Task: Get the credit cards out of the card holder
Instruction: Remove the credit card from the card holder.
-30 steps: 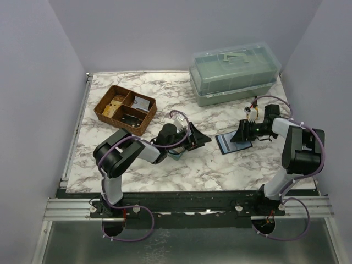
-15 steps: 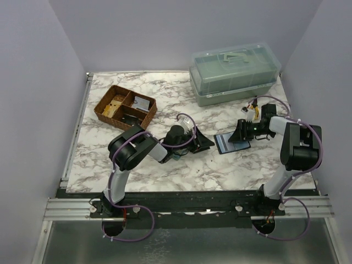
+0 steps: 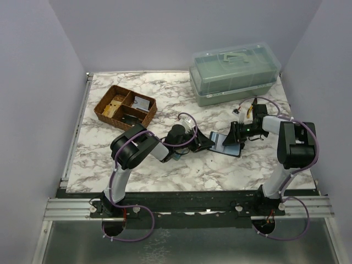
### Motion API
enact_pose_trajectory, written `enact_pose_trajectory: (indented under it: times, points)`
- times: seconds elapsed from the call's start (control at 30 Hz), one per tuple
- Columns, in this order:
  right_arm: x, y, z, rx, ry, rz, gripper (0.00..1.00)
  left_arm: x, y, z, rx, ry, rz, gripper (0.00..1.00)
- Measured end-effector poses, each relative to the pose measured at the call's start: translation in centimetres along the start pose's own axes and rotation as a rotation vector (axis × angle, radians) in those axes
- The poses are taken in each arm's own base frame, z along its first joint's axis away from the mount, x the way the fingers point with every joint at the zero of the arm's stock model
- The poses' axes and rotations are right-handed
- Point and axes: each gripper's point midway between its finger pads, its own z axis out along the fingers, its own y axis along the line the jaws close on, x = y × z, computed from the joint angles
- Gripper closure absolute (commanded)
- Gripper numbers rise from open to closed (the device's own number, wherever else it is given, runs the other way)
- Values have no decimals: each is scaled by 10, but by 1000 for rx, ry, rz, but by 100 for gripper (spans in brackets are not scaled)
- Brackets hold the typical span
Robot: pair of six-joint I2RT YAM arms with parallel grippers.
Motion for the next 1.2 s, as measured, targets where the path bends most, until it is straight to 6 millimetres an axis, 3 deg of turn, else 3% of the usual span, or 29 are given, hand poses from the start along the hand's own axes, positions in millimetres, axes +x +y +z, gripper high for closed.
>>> enact_pose_trajectory:
  times: [0.17,0.3,0.37,0.47,0.6,0.93,1.2]
  points:
    - [-3,7,1,20,14,-92,49,0,1,-2,-1,-1,15,56]
    - [-27,21,-22,71,-66,-288,28,3,3,-15,-16,-4,41,51]
    - [-40,31,-32,79,-111,-397,23,3,-2,-24,-14,-11,68,48]
    - [-53,36,-34,49,-133,-510,23,-1,-16,-31,-4,-29,115,47]
    - [-66,21,-17,14,-95,-520,24,-6,-29,-35,13,-46,153,47]
    - [-63,12,24,-45,7,-458,32,-1,-14,-36,-40,-28,153,47]
    - [-50,12,28,-60,47,-399,36,0,-7,-35,-54,-21,152,47]
